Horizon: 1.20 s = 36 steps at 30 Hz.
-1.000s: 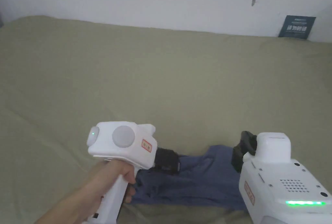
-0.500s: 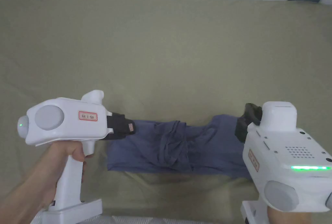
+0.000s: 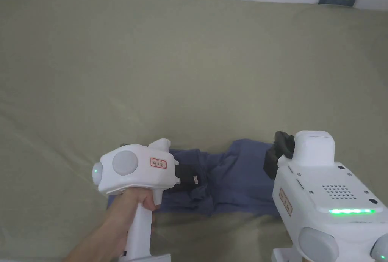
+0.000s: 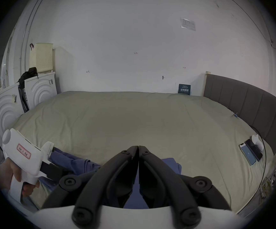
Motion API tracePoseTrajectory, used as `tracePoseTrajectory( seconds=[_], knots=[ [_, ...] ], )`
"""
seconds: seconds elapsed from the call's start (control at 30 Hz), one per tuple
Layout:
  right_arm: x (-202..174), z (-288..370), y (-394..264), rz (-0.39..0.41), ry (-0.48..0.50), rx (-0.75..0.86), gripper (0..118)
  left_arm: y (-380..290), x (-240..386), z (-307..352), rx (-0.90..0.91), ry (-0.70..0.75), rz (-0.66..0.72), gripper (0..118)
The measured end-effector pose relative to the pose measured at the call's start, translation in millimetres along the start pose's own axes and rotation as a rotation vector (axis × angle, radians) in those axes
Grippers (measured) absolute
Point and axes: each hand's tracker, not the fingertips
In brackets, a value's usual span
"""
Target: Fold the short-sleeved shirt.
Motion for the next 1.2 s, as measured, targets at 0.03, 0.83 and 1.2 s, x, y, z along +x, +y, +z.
tracePoseTrajectory(
  seconds=[0.03,0.83,1.2],
  knots=[
    [0,-1,-1,0.002,0.001,-0.001,6,-2,-4,0,0.007,-0.001,0.002,0],
    [-16,0,4,0.006,0.004,0.025,6,5,-102,151,0.051,-0.116,0.131,95],
    [-7,1,12,0.005,-0.01,0.043,6,16,-106,98,0.048,-0.229,0.203,30]
  ],
)
